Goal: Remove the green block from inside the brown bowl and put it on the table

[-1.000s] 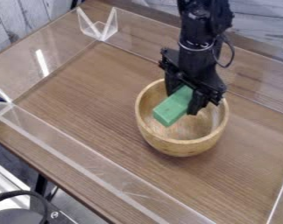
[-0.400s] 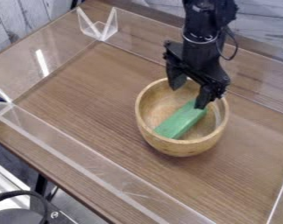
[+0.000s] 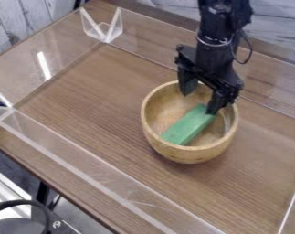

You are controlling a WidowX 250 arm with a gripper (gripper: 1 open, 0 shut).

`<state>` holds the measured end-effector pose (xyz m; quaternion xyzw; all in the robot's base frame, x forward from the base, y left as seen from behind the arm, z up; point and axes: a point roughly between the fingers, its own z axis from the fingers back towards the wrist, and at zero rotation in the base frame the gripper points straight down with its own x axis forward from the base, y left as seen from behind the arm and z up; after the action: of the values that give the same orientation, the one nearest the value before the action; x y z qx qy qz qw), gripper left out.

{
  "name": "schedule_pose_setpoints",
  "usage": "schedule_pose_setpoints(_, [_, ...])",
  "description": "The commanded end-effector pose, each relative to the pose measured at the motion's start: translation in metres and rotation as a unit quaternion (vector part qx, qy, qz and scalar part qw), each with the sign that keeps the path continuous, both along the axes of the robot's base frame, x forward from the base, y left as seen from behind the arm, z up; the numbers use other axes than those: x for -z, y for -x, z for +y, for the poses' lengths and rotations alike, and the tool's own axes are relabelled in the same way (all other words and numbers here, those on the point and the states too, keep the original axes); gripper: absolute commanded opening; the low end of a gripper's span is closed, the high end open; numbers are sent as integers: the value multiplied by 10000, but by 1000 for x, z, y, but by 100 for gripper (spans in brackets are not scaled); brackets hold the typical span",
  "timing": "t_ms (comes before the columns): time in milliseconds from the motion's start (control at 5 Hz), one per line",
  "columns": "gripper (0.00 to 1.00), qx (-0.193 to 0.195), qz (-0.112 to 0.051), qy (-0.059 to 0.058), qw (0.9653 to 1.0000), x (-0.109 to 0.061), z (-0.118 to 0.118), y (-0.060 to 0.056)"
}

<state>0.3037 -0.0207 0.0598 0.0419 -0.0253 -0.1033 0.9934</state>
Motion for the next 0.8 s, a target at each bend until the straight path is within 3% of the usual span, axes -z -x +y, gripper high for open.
schedule_pose_setpoints(0, [100, -71, -176, -41, 9998, -13, 2, -19])
schedule_pose_setpoints(400, [100, 6, -104, -92, 9999, -9, 5, -10])
schedule_pose_setpoints(600, [100, -122, -31, 39, 9999, -7, 4, -15])
